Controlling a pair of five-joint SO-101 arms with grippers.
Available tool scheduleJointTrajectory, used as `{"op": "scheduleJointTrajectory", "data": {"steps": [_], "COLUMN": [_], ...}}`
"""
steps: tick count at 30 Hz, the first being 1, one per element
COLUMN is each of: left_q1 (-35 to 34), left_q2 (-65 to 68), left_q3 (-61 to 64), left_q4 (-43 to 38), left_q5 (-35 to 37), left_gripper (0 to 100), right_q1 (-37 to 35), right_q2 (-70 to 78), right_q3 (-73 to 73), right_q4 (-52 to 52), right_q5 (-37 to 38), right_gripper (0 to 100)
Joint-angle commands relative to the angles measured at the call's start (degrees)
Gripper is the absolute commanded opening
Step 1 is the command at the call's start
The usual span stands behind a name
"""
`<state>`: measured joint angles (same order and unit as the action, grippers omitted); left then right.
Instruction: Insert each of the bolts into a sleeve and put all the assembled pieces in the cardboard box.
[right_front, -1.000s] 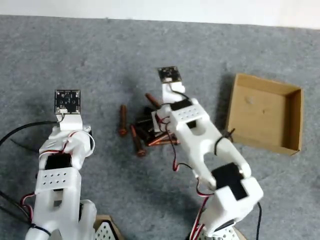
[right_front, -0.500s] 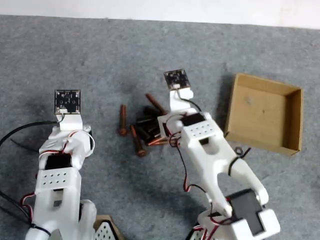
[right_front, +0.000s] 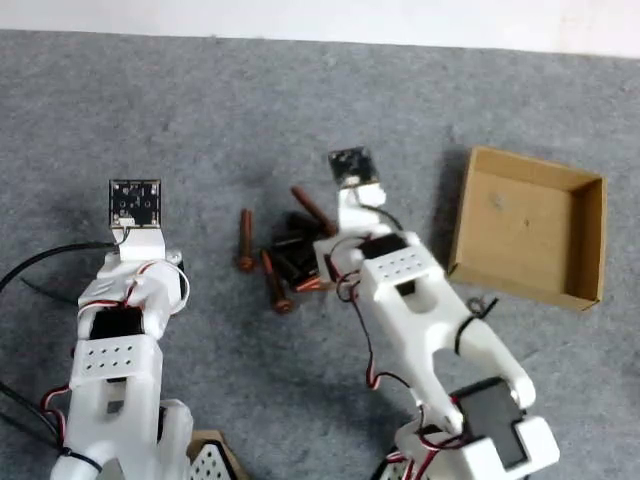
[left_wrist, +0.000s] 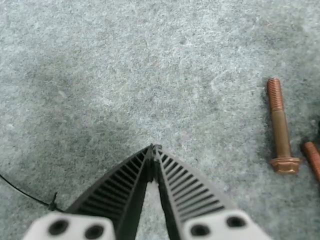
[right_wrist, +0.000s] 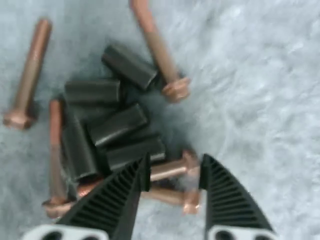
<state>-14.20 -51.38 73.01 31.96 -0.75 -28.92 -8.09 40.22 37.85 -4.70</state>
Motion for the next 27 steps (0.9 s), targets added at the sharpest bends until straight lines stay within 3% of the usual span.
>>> {"op": "scheduleJointTrajectory", "data": {"steps": [1, 9, 15, 19, 27], "left_q1": [-0.75, -0.75, -0.75, -0.75, -0.75], "left_q2": [-1.36, -1.36, -1.36, -1.36, -1.36], "left_q3": [-0.31, -0.31, -0.31, -0.31, -0.31], "left_q4": [-0.97, -0.97, -0.97, -0.97, -0.97], "left_q5": [0.44, 0.44, 0.44, 0.35, 0.35], "left_gripper": [1, 1, 1, 1, 1], "right_q1": [-3.38, -3.74, -3.65, -3.65, -3.91], "right_q2": [1.45, 14.55, 22.46, 24.48, 24.4], "right_q3": [-1.36, -9.8, -18.51, -21.93, -22.81], "right_q4": [0.48, 1.36, 9.8, 16.84, 20.97], "right_q5": [-0.53, -0.88, -1.05, -5.63, -5.8], "right_gripper": [17.6, 17.6, 17.6, 17.6, 17.6]}}
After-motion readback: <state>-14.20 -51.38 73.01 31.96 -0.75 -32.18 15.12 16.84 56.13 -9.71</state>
